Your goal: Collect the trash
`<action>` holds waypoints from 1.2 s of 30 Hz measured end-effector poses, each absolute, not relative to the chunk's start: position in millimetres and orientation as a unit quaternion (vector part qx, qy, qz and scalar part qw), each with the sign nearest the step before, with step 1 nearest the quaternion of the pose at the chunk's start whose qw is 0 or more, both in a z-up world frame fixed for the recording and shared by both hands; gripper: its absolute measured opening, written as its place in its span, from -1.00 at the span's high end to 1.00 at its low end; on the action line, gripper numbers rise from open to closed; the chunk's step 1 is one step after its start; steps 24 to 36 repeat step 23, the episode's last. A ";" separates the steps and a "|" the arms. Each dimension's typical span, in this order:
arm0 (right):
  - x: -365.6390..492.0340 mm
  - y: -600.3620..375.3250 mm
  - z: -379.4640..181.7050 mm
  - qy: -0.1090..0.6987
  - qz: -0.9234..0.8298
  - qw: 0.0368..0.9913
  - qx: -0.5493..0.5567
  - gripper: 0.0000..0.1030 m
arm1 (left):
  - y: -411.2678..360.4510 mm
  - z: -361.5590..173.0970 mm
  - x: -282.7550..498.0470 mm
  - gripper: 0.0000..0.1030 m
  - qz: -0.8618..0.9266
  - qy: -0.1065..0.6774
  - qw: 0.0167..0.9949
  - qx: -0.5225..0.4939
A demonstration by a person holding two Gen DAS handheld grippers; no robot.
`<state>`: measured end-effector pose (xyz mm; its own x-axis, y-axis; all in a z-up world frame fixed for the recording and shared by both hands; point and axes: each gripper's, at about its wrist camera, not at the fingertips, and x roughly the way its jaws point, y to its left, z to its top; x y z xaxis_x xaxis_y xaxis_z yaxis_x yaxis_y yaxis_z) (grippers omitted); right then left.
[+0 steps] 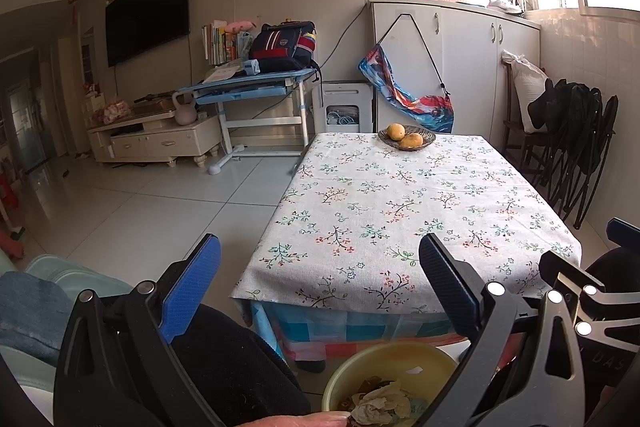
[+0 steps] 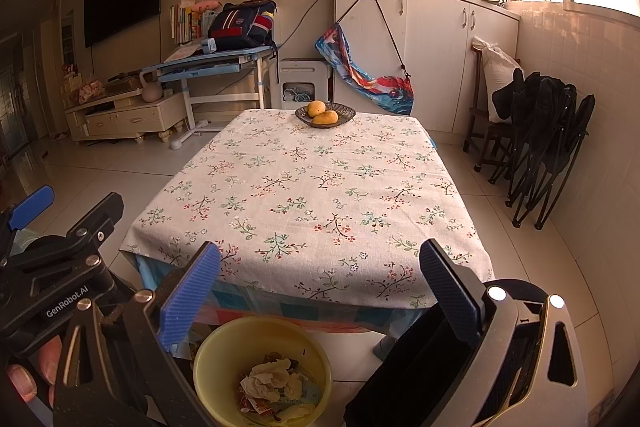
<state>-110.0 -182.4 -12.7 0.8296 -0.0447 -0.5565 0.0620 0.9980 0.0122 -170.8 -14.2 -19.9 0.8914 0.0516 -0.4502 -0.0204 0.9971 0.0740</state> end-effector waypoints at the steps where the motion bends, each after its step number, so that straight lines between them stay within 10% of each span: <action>1: -110.9 -182.1 -13.5 0.291 -0.028 0.956 0.015 -0.86 | -13.4 -20.4 -170.3 -0.86 0.018 0.233 0.972 0.034; 36: -106.6 -189.9 -34.0 0.305 -0.048 0.951 -0.006 -0.86 | -20.3 -34.5 -157.2 -0.86 0.007 0.276 0.960 0.039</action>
